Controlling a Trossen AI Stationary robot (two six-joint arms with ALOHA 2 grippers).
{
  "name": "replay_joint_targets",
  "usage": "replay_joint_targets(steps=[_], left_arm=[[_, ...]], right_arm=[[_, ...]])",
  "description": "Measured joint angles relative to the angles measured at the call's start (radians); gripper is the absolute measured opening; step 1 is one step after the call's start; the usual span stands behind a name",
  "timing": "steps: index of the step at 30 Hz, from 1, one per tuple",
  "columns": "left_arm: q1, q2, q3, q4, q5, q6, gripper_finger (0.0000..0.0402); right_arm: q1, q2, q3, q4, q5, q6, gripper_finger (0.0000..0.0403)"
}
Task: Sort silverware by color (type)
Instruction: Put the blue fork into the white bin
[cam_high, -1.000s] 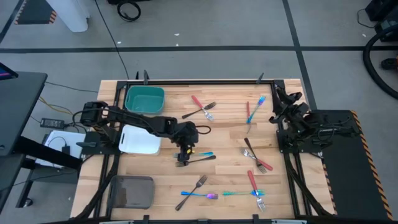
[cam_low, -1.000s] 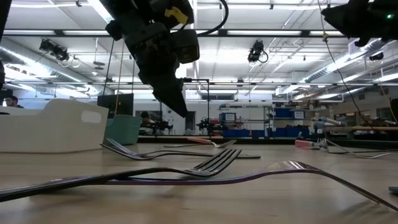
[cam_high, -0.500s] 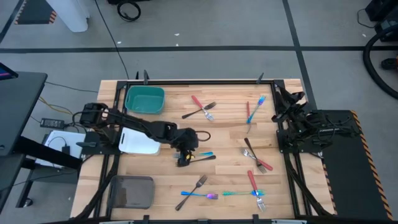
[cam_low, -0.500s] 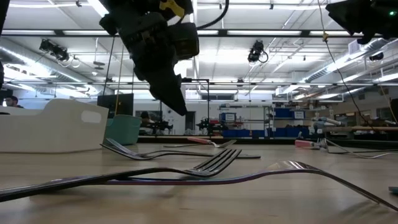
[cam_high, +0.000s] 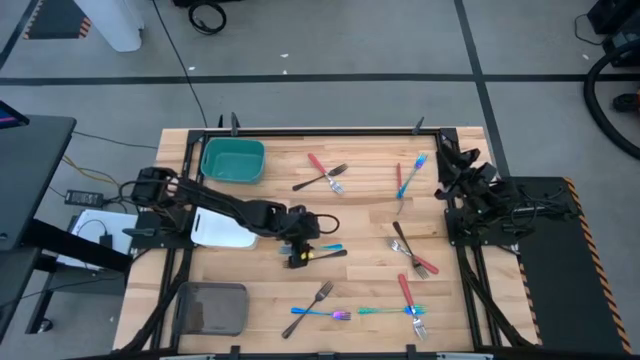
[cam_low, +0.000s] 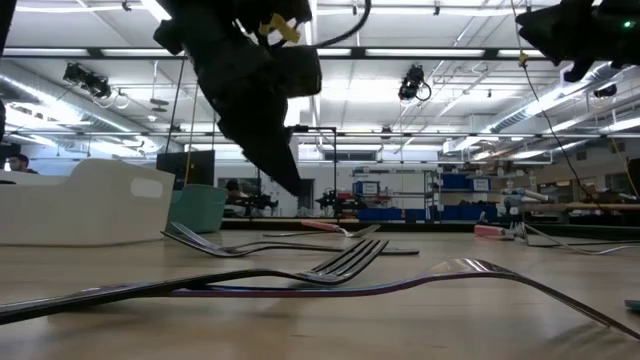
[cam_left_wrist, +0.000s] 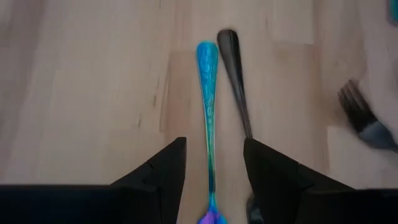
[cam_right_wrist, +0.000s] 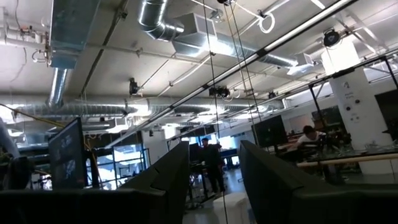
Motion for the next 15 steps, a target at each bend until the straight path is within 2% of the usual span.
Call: replay_joint_targets(steps=[11,15], left_arm=[[0.026,0.093,-0.001,-0.002,0.005,0.001,0.0172],[0.042,0.108,-0.002,0.009,0.048,-0.001,0.0172]], right_arm=[[0.0,0.0,0.0,-0.052,0.001,0.013,0.0149],[0.0,0.0,0.0,-0.064,0.001,0.013,0.0149]])
